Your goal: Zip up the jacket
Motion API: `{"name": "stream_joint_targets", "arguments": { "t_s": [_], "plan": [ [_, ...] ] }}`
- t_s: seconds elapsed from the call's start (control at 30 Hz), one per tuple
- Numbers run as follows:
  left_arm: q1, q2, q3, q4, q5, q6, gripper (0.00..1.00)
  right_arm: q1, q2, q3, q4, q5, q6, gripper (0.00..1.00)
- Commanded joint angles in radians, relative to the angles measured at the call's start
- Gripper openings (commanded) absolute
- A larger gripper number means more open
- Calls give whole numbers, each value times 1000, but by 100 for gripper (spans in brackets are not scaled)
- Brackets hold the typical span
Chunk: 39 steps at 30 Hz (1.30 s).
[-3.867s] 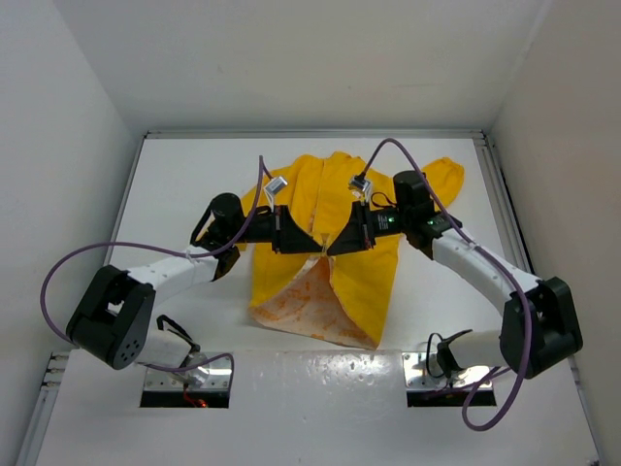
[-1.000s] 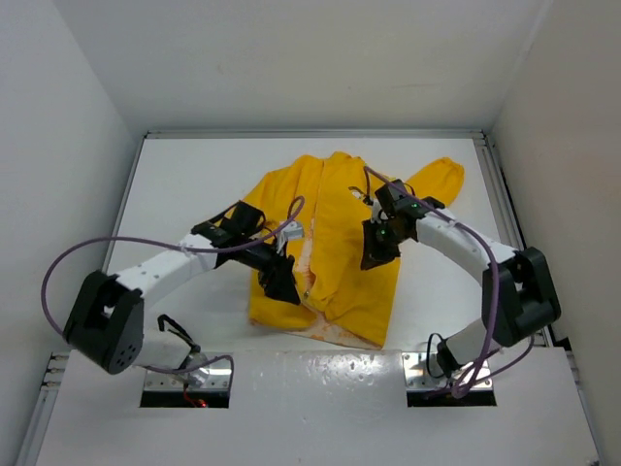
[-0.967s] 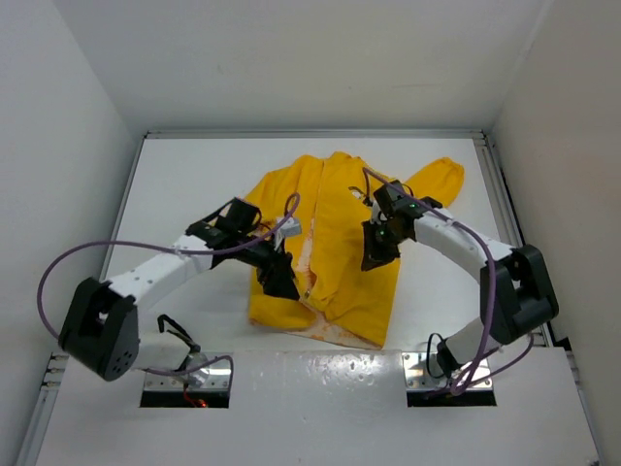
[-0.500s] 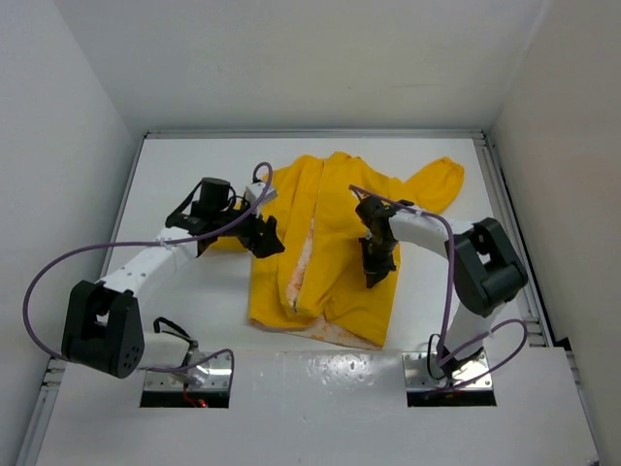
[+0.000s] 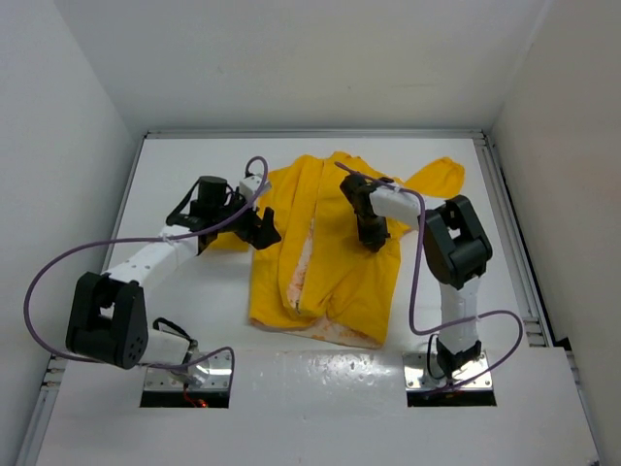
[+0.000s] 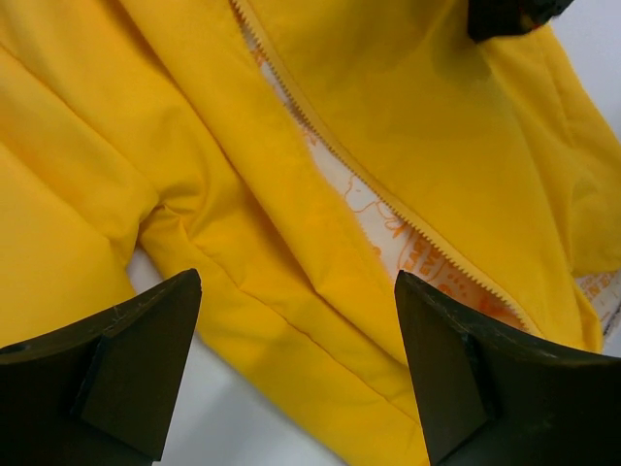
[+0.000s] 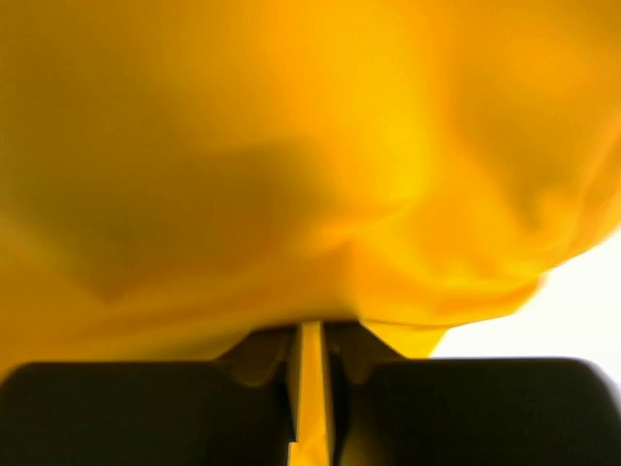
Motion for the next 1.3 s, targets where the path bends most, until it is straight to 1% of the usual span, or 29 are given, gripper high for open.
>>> {"name": "stream_joint_targets", "arguments": {
  "t_s": [0.0, 0.07, 0.1, 0.17, 0.2, 0.23, 0.27, 0.33, 0.37, 0.4, 0.43, 0.47, 0.5, 0.53, 0.57, 0.6, 0.67, 0.73, 0.77, 0.83, 0.87, 0.9, 0.93, 1.03, 1.07, 1.13, 1.17, 1.2, 1.27],
  "plan": [
    [15, 44, 28, 33, -51, -9, 87, -16, 31, 88, 49, 202, -66, 15],
    [15, 92, 71, 33, -69, -9, 85, -31, 44, 142, 75, 227, -121, 16],
    [15, 113, 90, 33, -69, -9, 85, -37, 53, 160, 108, 270, -128, 18],
    [15, 177, 160, 22, -78, -9, 85, -66, 58, 188, 130, 235, -203, 15],
    [15, 200, 183, 12, -104, 0, 84, -71, 47, 183, 165, 180, -217, 15],
    [15, 223, 209, 12, -104, 1, 84, -75, 7, 170, 178, 158, -232, 18],
    [15, 243, 254, 12, -104, 1, 84, -79, -32, 148, 176, 66, -276, 18],
    [15, 295, 291, 12, -104, 1, 83, -85, -123, 101, 181, -146, -292, 17],
    [15, 309, 320, 12, -104, 1, 82, -91, -199, 2, 187, -202, -296, 15],
    [15, 323, 332, 12, -95, 1, 82, -86, -237, -37, 190, -258, -300, 11],
    [15, 346, 344, 31, -95, 1, 82, -83, -267, -60, 154, -374, -295, 8],
    [15, 357, 354, 41, -86, 1, 82, -65, -331, -106, 123, -394, -287, 5],
    [15, 369, 373, 51, -86, 1, 81, -39, -341, -142, 95, -414, -237, 0],
    [6, 381, 387, 61, -86, 1, 79, -28, -353, -174, 27, -415, -214, 0],
    [6, 418, 403, 73, -77, 1, 79, -7, -361, -191, 9, -412, -188, 0],
    [-5, 442, 447, 73, -77, 1, 77, 13, -360, -247, 4, -411, -116, 0],
    [-16, 496, 501, 62, -77, 1, 70, 33, -376, -297, 49, -399, -61, 0],
    [-26, 577, 577, 62, -77, -22, 58, 55, -358, -329, 57, -359, -1, 0],
    [-26, 603, 602, 62, -77, -36, 47, 52, -314, -328, 54, -324, 47, 0],
    [-54, 669, 665, 62, -86, -55, 40, 70, -280, -277, -6, -294, 114, 0],
    [-63, 688, 683, 62, -116, -55, 35, 69, -234, -260, -34, -262, 136, 0],
    [-74, 706, 703, 62, -130, -55, 33, 66, -225, -254, -42, -253, 150, 0],
    [-94, 737, 735, 62, -158, -55, 29, 67, -188, -243, -58, -209, 195, 0],
    [-118, 777, 778, 21, -207, -44, 26, 56, -145, -207, -103, -167, 237, 0],
    [-132, 803, 788, -31, -268, -44, 22, 44, -134, -200, -126, -146, 246, 0],
    [-141, 814, 797, -88, -320, -44, 18, 29, -93, -158, -141, -115, 259, 0],
    [-141, 827, 797, -123, -351, -35, 14, 26, -84, -147, -143, -92, 254, 0],
    [-141, 828, 797, -183, -405, -35, 14, 21, -53, -131, -143, -61, 250, 0],
    [-129, 812, 736, -214, -426, -35, 13, 0, -28, -73, -144, -26, 239, 0]
  ]
}}
